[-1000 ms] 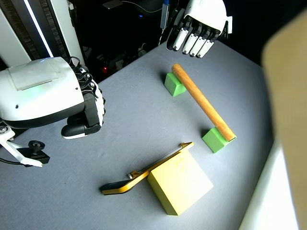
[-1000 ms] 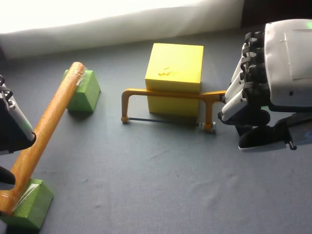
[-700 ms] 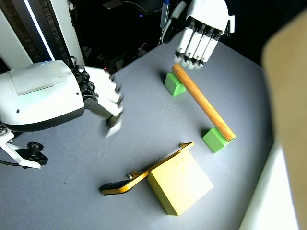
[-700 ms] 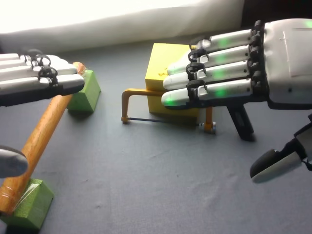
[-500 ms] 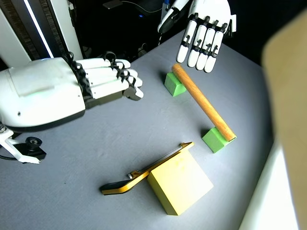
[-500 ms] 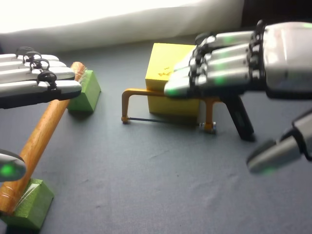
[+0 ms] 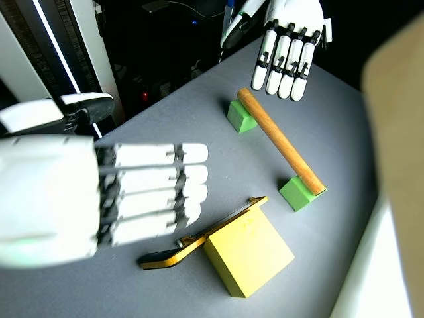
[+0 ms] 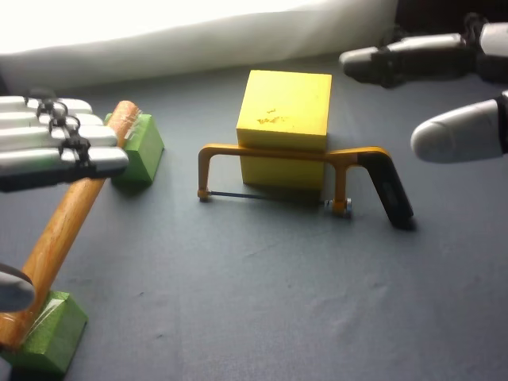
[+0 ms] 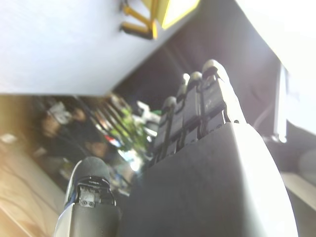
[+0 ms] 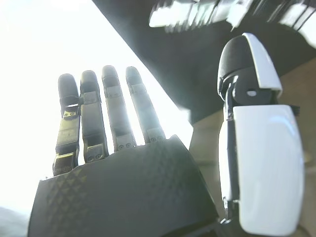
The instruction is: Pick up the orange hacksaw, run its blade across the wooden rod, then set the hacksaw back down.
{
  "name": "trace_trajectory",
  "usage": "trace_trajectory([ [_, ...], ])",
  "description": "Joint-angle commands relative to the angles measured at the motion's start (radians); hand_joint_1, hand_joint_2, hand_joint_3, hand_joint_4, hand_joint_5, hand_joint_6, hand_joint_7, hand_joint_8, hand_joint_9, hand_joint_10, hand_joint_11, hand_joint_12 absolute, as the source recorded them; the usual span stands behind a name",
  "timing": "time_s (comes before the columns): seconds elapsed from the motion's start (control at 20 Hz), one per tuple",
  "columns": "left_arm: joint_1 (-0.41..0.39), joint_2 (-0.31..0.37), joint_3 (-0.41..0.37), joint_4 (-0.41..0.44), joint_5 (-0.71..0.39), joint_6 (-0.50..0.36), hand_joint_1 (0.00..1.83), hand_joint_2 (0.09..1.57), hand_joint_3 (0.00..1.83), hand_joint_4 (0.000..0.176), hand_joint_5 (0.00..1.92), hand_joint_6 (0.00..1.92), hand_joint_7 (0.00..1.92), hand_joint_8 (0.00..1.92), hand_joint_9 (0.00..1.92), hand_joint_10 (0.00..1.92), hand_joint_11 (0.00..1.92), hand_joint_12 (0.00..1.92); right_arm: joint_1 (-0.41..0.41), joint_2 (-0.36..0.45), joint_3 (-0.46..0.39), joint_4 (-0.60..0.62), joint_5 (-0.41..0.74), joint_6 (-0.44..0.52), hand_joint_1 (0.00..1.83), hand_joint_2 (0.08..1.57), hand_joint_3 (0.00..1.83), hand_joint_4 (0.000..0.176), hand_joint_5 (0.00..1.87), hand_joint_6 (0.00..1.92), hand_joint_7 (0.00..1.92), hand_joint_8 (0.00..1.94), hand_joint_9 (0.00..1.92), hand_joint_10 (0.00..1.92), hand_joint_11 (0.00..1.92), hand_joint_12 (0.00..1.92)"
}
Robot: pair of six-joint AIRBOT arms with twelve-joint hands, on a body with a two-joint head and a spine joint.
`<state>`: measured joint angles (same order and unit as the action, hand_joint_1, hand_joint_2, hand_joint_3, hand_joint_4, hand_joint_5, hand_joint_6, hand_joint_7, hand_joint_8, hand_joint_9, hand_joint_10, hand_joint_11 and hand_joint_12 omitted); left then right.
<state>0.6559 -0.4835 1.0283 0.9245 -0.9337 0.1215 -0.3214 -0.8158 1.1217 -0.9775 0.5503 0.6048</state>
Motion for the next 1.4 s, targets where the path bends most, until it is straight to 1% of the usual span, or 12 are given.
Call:
trace_trajectory([
  [0.0, -0.018, 0.017, -0.008, -0.076, -0.045, -0.011, 0.0, 1.21, 0.0, 0.0, 0.0, 0.0, 0.0, 0.0, 0.0, 0.0, 0.0, 0.0, 0.007, 0.009, -0.001, 0.068, 0.045, 0.045, 0.37, 1.02, 0.0, 0.0, 0.14, 0.0, 0.16, 0.0, 0.17, 0.0, 0.0, 0.64],
  [0.1, -0.029, 0.041, -0.052, -0.09, 0.051, -0.023, 0.0, 1.2, 0.0, 0.0, 0.0, 0.0, 0.0, 0.0, 0.0, 0.0, 0.01, 0.0, -0.015, 0.022, -0.001, 0.068, 0.005, 0.123, 0.42, 1.05, 0.0, 0.0, 0.12, 0.0, 0.14, 0.0, 0.16, 0.0, 0.0, 0.62],
  [0.25, -0.045, 0.069, -0.095, -0.081, 0.163, -0.027, 0.0, 1.21, 0.0, 0.0, 0.0, 0.0, 0.0, 0.0, 0.0, 0.0, 0.01, 0.01, -0.068, 0.038, 0.018, 0.068, -0.001, 0.184, 0.5, 1.05, 0.0, 0.0, 0.1, 0.0, 0.12, 0.0, 0.15, 0.0, 0.0, 0.56],
  [0.35, -0.024, 0.099, -0.119, -0.092, 0.213, -0.034, 0.0, 1.22, 0.0, 0.0, 0.0, 0.0, 0.0, 0.0, 0.0, 0.0, 0.01, 0.01, -0.105, 0.043, 0.028, 0.068, -0.005, 0.224, 0.54, 1.06, 0.0, 0.0, 0.09, 0.0, 0.11, 0.0, 0.13, 0.0, 0.0, 0.58],
  [0.4, -0.007, 0.117, -0.13, -0.11, 0.227, -0.035, 0.0, 1.21, 0.0, 0.0, 0.0, 0.0, 0.01, 0.0, 0.01, 0.0, 0.02, 0.01, -0.13, 0.05, 0.028, 0.068, -0.008, 0.265, 0.64, 1.08, 0.01, 0.0, 0.09, 0.0, 0.1, 0.0, 0.13, 0.0, 0.0, 0.58],
  [0.45, 0.03, 0.183, -0.169, -0.154, 0.329, -0.036, 0.0, 1.21, 0.0, 0.0, 0.0, 0.0, 0.01, 0.0, 0.02, 0.01, 0.04, 0.02, -0.202, 0.072, 0.036, 0.123, -0.015, 0.299, 0.7, 1.1, 0.01, 0.0, 0.09, 0.0, 0.11, 0.0, 0.14, 0.0, 0.0, 0.64],
  [0.5, 0.052, 0.222, -0.198, -0.156, 0.386, -0.052, 0.0, 1.21, 0.0, 0.0, 0.0, 0.0, 0.01, 0.0, 0.02, 0.01, 0.04, 0.02, -0.243, 0.062, 0.067, 0.139, 0.018, 0.299, 0.7, 1.1, 0.01, 0.0, 0.09, 0.0, 0.11, 0.0, 0.14, 0.0, 0.0, 0.64],
  [0.65, 0.059, 0.267, -0.242, -0.195, 0.466, -0.058, 0.0, 1.21, 0.0, 0.0, 0.0, 0.0, 0.01, 0.0, 0.02, 0.01, 0.04, 0.02, -0.281, 0.042, 0.107, 0.139, 0.035, 0.294, 0.77, 1.09, 0.0, 0.0, 0.11, 0.01, 0.12, 0.01, 0.16, 0.01, 0.0, 0.65],
  [0.75, 0.05, 0.3, -0.274, -0.231, 0.527, -0.065, 0.0, 1.23, 0.01, 0.0, 0.0, 0.0, 0.0, 0.0, 0.01, 0.0, 0.01, 0.01, -0.296, 0.02, 0.141, 0.14, 0.044, 0.307, 0.91, 1.08, 0.0, 0.0, 0.16, 0.01, 0.16, 0.01, 0.2, 0.01, 0.0, 0.74],
  [0.9, 0.001, 0.34, -0.302, -0.231, 0.601, -0.071, 0.01, 1.23, 0.0, 0.0, 0.0, 0.0, 0.0, 0.0, 0.01, 0.0, 0.03, 0.01, -0.308, -0.025, 0.195, 0.177, 0.054, 0.308, 0.9, 1.12, 0.0, 0.0, 0.16, 0.0, 0.16, 0.0, 0.22, 0.01, 0.0, 0.8],
  [1.05, -0.046, 0.39, -0.333, -0.22, 0.634, -0.071, 0.02, 1.23, 0.0, 0.0, 0.0, 0.0, 0.0, 0.0, 0.0, 0.0, 0.0, 0.0, -0.316, -0.083, 0.247, 0.216, 0.073, 0.26, 0.86, 1.13, 0.01, 0.0, 0.16, 0.0, 0.15, 0.0, 0.21, 0.0, 0.0, 0.79],
  [1.35, -0.206, 0.456, -0.404, -0.052, 0.738, -0.126, 0.02, 1.24, 0.0, 0.0, 0.0, 0.0, 0.0, 0.0, 0.0, 0.0, 0.02, 0.01, -0.31, -0.172, 0.309, 0.217, 0.074, 0.24, 0.89, 1.14, 0.0, 0.0, 0.17, 0.0, 0.15, 0.0, 0.23, 0.0, 0.0, 0.79],
])
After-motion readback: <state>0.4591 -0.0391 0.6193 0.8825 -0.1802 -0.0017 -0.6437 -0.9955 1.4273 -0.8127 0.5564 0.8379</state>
